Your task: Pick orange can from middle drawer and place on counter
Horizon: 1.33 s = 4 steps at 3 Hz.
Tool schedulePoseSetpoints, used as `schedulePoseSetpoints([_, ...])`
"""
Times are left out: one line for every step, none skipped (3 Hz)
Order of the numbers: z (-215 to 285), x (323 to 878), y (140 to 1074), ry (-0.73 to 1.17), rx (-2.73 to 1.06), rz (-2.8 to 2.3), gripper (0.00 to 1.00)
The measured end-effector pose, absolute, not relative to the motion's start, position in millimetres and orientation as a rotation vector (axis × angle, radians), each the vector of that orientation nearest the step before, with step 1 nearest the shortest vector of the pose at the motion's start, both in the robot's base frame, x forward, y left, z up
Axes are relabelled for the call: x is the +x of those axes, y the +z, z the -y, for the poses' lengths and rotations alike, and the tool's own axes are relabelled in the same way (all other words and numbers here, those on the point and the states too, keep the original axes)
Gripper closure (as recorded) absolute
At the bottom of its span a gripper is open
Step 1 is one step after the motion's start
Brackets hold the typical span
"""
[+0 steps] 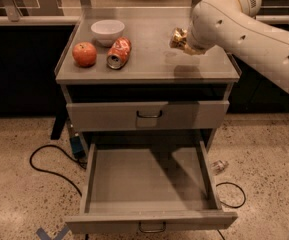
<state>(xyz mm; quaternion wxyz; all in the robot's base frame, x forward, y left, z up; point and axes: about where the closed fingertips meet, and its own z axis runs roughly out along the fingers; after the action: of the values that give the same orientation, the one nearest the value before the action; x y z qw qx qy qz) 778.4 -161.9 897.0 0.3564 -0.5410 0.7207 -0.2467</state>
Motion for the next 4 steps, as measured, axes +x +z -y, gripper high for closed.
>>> schedulePoseSetpoints([161.6, 778.3, 896.9, -0.637, -1.398, -1.861, 0.82])
schedulePoseSetpoints([161.6, 778.3, 896.9, -0.637, -1.398, -1.861, 0.58])
schedulePoseSetpoints([161.5, 778.3, 896.8, -0.637, -1.398, -1.861, 0.35])
schedulePoseSetpoints([161.5, 778.3, 896.8, -0.637, -1.398, -1.861, 0.12])
